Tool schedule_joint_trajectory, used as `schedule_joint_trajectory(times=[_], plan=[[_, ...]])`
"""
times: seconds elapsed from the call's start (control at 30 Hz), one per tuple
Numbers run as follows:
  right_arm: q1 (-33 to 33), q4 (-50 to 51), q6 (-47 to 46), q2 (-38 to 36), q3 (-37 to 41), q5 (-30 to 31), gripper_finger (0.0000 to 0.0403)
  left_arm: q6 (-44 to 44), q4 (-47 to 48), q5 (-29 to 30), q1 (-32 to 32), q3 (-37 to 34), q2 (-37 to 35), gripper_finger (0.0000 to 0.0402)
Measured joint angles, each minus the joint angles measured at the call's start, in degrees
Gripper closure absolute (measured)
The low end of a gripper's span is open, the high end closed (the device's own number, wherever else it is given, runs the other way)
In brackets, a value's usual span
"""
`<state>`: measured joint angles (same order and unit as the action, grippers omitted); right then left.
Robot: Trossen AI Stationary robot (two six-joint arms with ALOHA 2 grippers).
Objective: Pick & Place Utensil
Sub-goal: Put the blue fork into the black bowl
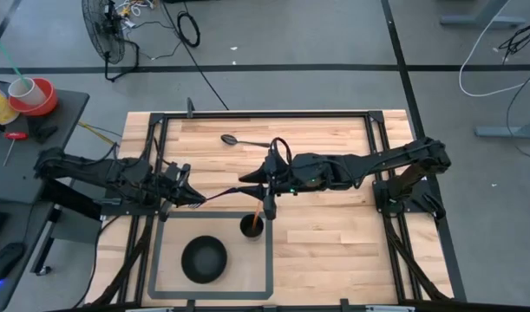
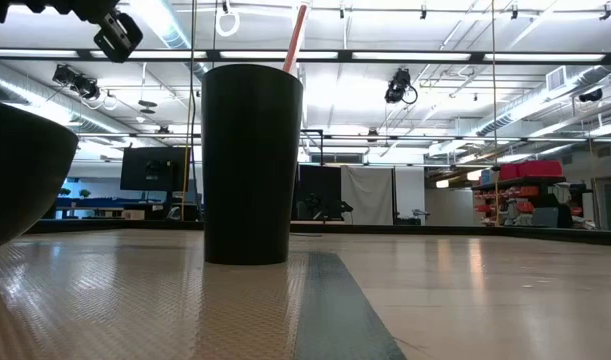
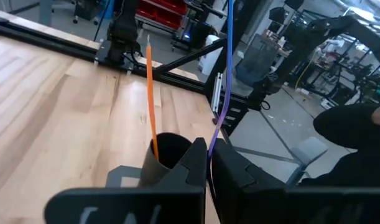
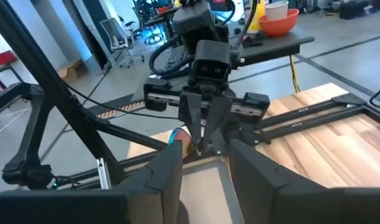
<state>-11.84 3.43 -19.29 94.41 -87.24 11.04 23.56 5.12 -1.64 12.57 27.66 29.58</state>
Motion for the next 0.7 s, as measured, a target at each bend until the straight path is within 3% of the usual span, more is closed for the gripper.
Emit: schedule_joint_trajectory(times=[0.47,0.7], plan=[[-0.4,-0.8,4.7,0.0,0.0,3.5,0.0268,-2.5,-1.1,4.5,0.9,0.0,0.0,0.0389],[-0.4,1.4,9.8,-0.3,0.0,7.2,0.0268,-6.4,-7.4,5.1,0.8,0.0,0.0,0.0388]])
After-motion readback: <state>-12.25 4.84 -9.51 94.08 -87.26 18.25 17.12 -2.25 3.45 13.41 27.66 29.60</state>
